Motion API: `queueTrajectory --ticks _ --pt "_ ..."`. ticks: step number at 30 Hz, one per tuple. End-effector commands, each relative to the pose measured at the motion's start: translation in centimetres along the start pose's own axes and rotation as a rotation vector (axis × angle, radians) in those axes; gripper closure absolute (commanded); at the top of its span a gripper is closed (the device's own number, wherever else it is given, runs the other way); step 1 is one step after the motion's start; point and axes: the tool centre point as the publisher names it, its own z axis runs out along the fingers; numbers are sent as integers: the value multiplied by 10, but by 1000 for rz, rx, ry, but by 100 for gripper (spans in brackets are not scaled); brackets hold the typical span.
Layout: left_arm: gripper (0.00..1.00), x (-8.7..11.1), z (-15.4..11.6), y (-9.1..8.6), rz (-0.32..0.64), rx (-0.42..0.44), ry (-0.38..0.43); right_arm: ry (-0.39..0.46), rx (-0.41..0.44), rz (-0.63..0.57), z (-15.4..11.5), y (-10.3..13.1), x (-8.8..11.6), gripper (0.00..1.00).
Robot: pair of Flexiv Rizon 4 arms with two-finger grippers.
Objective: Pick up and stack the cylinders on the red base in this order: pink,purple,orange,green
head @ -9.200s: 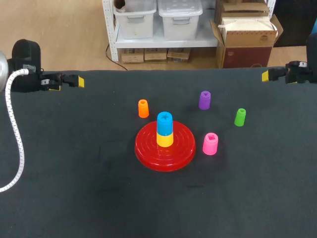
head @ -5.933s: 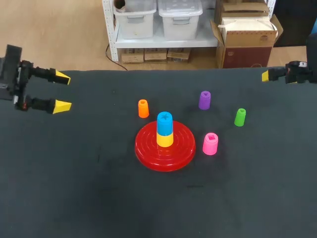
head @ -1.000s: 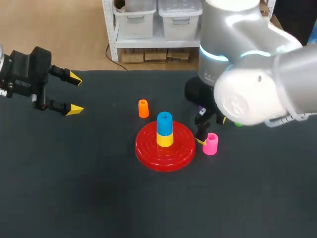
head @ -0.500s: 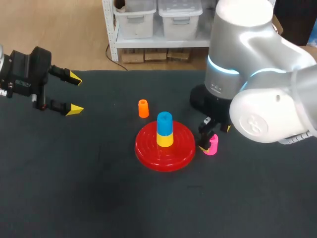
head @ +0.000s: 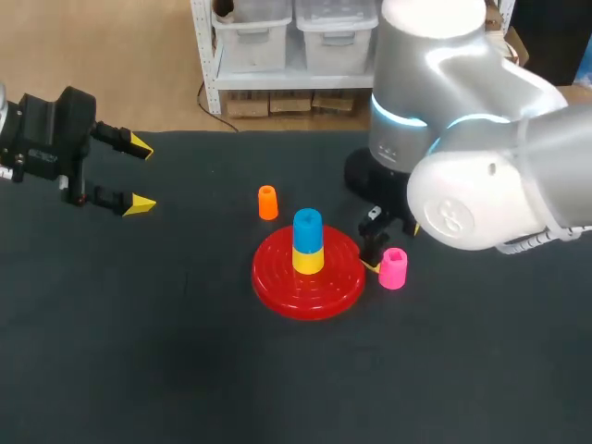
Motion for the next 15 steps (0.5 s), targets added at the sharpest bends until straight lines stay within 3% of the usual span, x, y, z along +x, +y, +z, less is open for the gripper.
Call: queueTrajectory --ticks 1,9,11,13,15 --pt "0 1 0 0 2 -1 1 -21 0 9 1 1 9 0" --pt "0 1 0 0 2 -1 1 -20 0 39 2 4 19 1" --pt "0 1 0 0 2 -1 1 -18 1 43 2 4 18 10" --pt "0 1 0 0 2 -1 1 -18 2 42 2 4 15 25" --pt "0 1 0 0 2 -1 1 -17 4 34 1 5 14 33"
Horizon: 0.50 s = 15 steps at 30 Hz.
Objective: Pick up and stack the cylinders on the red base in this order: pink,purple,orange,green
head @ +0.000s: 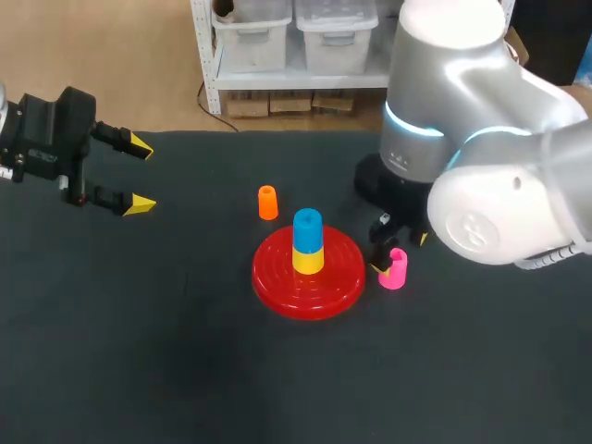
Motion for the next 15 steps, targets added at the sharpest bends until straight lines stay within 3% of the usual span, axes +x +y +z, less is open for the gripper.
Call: queueTrajectory --ticks 1,12,15 --pt "0 1 0 0 2 -1 1 2 6 -7 0 2 -1 36" --pt "0 1 0 0 2 -1 1 7 0 -6 2 3 1 42" --pt "0 1 0 0 2 -1 1 7 -1 -6 3 3 1 39"
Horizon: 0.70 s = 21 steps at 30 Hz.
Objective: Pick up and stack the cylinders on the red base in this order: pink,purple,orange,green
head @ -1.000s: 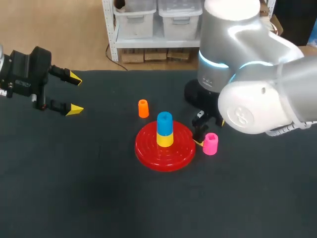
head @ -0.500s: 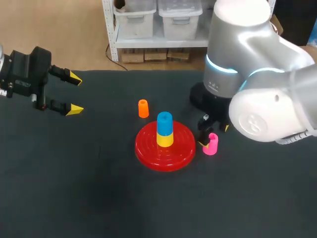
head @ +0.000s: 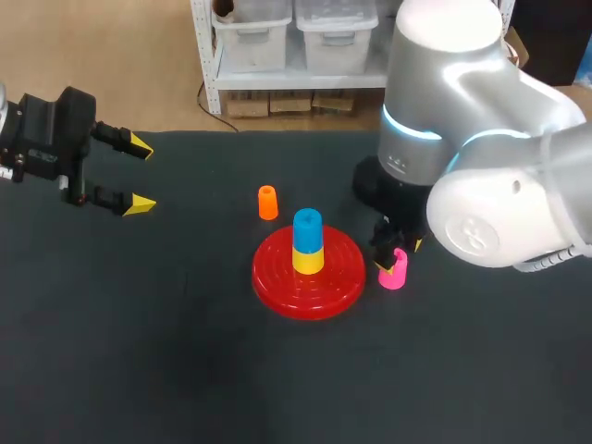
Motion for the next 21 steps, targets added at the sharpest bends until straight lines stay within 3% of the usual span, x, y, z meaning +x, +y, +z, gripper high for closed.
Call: queueTrajectory --ticks 1,3,5,9,11,12,17,21 --pt "0 1 0 0 2 -1 1 0 -2 -1 1 0 0 39" --pt "0 1 0 0 2 -1 1 -1 -4 -2 1 0 -1 50" --pt "0 1 0 0 2 -1 1 -1 -3 -2 2 1 -1 53" --pt "0 1 0 0 2 -1 1 0 -1 -3 3 1 -1 71" --pt "0 1 0 0 2 -1 1 2 1 -1 3 1 -1 96" --pt "0 1 0 0 2 -1 1 3 4 1 3 1 -1 100" --pt "0 1 0 0 2 -1 1 -22 39 27 -13 -9 -7 100" --pt "0 1 0 0 2 -1 1 -86 72 19 -54 -22 -28 100"
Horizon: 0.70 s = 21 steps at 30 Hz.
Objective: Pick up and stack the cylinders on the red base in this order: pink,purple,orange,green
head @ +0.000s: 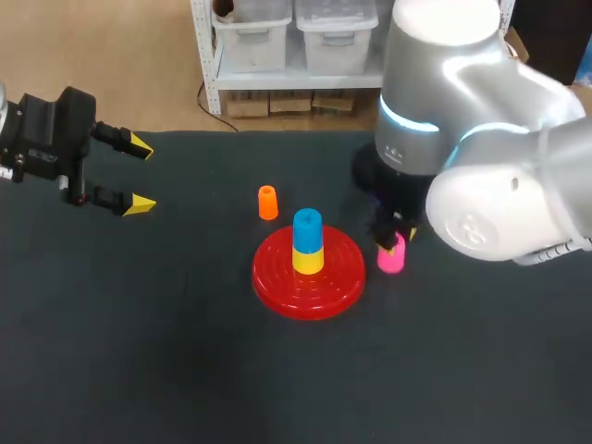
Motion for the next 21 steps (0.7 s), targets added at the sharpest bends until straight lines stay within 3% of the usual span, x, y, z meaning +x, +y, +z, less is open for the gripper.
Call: queueTrajectory --ticks 1,8,14,21 --pt "0 1 0 0 2 -1 1 -55 20 -20 -45 -11 -16 100" --pt "0 1 0 0 2 -1 1 -131 8 -182 -107 -6 -69 100" --pt "0 1 0 0 2 -1 1 -115 -62 -364 -122 26 -96 100" --pt "0 1 0 0 2 -1 1 -62 -131 -499 -132 45 -107 100"
